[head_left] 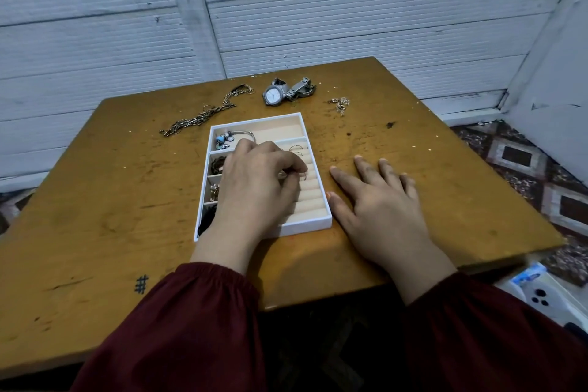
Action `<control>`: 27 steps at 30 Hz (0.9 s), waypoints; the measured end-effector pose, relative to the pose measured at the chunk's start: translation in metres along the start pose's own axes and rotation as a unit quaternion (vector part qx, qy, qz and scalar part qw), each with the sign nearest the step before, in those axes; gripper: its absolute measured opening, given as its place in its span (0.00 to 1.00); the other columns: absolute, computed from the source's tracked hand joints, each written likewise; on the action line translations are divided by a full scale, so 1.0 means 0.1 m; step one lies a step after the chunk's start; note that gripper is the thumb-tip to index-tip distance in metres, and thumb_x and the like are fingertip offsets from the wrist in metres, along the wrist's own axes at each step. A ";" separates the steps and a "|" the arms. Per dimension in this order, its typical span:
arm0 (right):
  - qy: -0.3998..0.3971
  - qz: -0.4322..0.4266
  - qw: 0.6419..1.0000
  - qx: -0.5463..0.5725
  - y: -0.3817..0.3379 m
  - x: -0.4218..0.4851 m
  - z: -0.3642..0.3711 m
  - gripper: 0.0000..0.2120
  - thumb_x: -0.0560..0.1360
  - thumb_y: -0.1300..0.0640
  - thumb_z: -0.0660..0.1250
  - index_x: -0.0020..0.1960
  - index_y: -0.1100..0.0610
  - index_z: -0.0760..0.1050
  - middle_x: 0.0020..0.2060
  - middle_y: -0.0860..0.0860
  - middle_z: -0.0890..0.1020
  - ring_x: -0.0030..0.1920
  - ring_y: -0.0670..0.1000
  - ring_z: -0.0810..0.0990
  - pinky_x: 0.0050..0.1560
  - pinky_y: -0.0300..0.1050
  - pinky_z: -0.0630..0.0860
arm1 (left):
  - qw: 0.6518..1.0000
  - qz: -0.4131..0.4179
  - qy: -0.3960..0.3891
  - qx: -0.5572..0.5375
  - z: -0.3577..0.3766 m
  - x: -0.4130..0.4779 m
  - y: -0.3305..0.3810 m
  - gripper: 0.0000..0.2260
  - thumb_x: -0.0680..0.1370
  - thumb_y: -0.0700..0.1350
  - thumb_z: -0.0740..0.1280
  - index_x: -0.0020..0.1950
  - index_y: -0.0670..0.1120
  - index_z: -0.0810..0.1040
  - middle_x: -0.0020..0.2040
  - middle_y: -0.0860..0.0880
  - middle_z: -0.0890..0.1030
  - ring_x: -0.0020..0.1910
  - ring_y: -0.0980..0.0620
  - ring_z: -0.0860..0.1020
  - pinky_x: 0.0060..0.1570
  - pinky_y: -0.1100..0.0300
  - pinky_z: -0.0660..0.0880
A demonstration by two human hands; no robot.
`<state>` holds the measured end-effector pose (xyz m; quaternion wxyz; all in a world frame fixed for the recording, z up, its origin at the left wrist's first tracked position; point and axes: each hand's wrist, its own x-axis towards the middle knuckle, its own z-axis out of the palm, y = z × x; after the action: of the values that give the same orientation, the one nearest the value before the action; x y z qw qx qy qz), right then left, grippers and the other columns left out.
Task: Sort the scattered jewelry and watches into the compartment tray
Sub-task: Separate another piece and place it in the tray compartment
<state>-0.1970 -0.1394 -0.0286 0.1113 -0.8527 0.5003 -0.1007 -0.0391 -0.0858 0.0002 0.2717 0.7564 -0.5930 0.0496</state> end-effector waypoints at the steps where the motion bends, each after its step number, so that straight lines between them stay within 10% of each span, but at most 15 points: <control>1: -0.001 0.001 1.000 0.000 0.00 0.00 0.00 0.24 0.78 0.37 0.50 0.74 0.37 0.57 0.77 0.46 0.54 0.77 0.55 0.48 0.74 0.57 0.46 | 1.000 0.000 -0.002 0.002 0.00 0.00 0.00 0.07 0.74 0.46 0.67 0.48 0.56 0.83 0.46 0.53 0.80 0.51 0.47 0.69 0.50 0.54 0.66; 27: 0.008 -0.002 1.000 0.004 0.00 -0.01 0.01 0.24 0.78 0.37 0.50 0.74 0.38 0.57 0.77 0.47 0.55 0.77 0.55 0.49 0.74 0.57 0.46 | 0.997 0.005 -0.014 -0.077 0.03 -0.01 -0.04 0.13 0.72 0.43 0.61 0.49 0.55 0.84 0.47 0.54 0.76 0.53 0.50 0.68 0.53 0.55 0.66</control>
<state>-0.1976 -0.1389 -0.0292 0.1107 -0.8525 0.4989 -0.1099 -0.0366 -0.0861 -0.0040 0.3205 0.7309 -0.6026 -0.0055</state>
